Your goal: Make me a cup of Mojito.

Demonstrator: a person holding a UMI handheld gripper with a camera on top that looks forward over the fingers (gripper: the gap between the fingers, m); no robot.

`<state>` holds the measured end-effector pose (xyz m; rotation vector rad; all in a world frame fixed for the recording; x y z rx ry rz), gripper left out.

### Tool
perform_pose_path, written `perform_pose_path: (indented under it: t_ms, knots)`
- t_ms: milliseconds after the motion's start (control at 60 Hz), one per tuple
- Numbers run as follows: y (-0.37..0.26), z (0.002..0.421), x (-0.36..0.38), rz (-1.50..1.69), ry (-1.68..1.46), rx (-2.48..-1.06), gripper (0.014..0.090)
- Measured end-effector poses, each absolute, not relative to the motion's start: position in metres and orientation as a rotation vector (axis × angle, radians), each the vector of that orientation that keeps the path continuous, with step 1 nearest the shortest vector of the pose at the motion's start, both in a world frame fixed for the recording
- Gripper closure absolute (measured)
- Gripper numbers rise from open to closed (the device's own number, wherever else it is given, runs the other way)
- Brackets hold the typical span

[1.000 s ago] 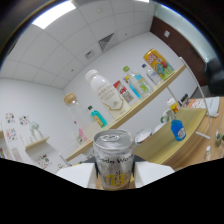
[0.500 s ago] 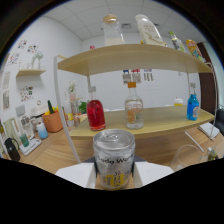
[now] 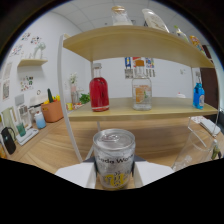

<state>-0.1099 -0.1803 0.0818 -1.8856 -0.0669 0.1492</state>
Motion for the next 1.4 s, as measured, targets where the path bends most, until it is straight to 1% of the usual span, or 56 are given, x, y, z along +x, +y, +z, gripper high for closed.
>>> perform_pose_path:
  t_ms: [167, 333, 367, 417, 500, 550, 783, 900, 1117, 1200, 1400]
  knots:
    - [-0.183, 0.082, -0.111, 0.114, -0.081, -1.861, 0.051]
    - [-0.187, 0.08, -0.111, 0.099, -0.083, -1.87, 0.05]
    - [-0.186, 0.08, -0.109, 0.093, -0.077, -1.88, 0.0468]
    - [-0.187, 0.081, -0.105, 0.073, -0.063, -1.897, 0.0399]
    - [-0.194, 0.09, -0.103, 0.071, -0.046, -1.919, 0.0189]
    - [-0.201, 0.1, -0.104, 0.081, -0.041, -1.936, 0.02]
    - [-0.25, 0.159, -0.098, 0.07, -0.026, -1.961, 0.0191]
    - [-0.281, 0.172, -0.083, 0.078, -0.009, -1.999, 0.0186]
    - [-0.329, 0.157, -0.022, 0.01, 0.013, -2.092, 0.0186]
    - [-0.34, 0.149, -0.003, -0.008, 0.006, -2.109, 0.0198]
    - [-0.362, 0.125, 0.031, -0.035, -0.013, -2.177, 0.0197]
